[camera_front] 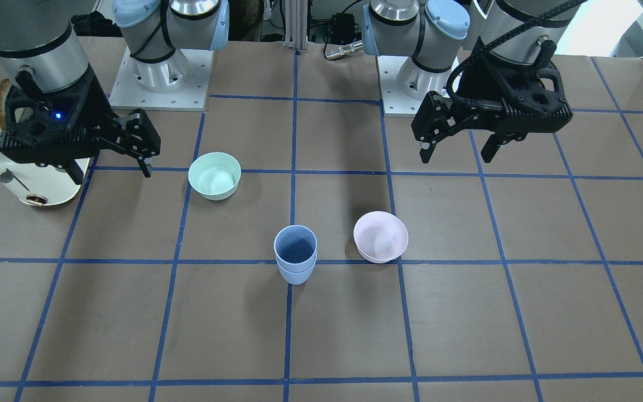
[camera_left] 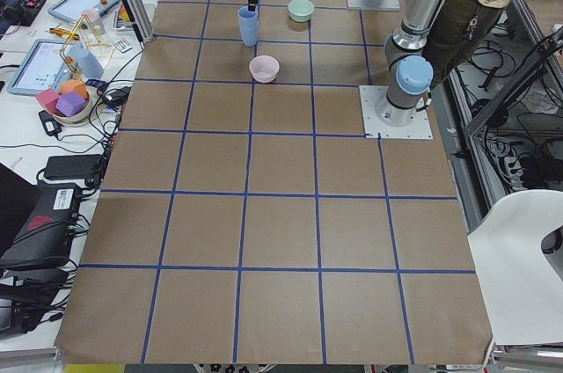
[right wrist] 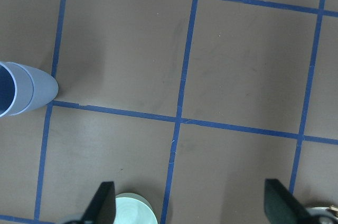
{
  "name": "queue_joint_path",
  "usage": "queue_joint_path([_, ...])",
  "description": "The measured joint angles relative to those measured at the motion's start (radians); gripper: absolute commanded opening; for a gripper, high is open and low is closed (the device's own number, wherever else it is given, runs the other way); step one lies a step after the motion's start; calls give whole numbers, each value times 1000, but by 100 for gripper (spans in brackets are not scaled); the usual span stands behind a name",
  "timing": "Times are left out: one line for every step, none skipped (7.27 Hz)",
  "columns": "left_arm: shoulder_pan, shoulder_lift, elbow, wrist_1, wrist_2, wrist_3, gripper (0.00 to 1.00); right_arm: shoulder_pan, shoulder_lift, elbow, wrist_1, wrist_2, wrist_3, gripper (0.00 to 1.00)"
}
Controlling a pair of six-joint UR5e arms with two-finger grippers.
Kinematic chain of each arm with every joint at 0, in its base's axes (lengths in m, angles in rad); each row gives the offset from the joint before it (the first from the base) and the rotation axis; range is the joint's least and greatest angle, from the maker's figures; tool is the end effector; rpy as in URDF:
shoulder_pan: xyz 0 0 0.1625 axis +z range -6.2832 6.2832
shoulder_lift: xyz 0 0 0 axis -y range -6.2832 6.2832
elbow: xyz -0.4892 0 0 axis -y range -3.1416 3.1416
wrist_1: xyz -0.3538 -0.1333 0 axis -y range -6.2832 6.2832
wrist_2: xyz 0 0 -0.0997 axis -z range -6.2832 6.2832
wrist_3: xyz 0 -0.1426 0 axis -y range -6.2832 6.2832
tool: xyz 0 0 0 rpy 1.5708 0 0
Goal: Stack blue cups with both arms
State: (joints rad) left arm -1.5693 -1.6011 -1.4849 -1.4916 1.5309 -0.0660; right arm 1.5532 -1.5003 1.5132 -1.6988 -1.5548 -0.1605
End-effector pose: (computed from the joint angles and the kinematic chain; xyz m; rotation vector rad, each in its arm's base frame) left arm -0.1383 -0.4862 0.5433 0.1001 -3.0890 0.2065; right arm 0.1267 -0.5060 0.5157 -0.2249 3.1225 -0.1819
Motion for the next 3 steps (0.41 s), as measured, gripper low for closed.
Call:
queue_joint_path([0,1,0,0,0,0,100,-2,-1,0,0,0,2,100])
queue_joint_path([0,1,0,0,0,0,100,-1,0,1,-1,1,4,100])
queue_joint_path([0,1,0,-1,0,0,100,-1,1,2,-2,2,5,100])
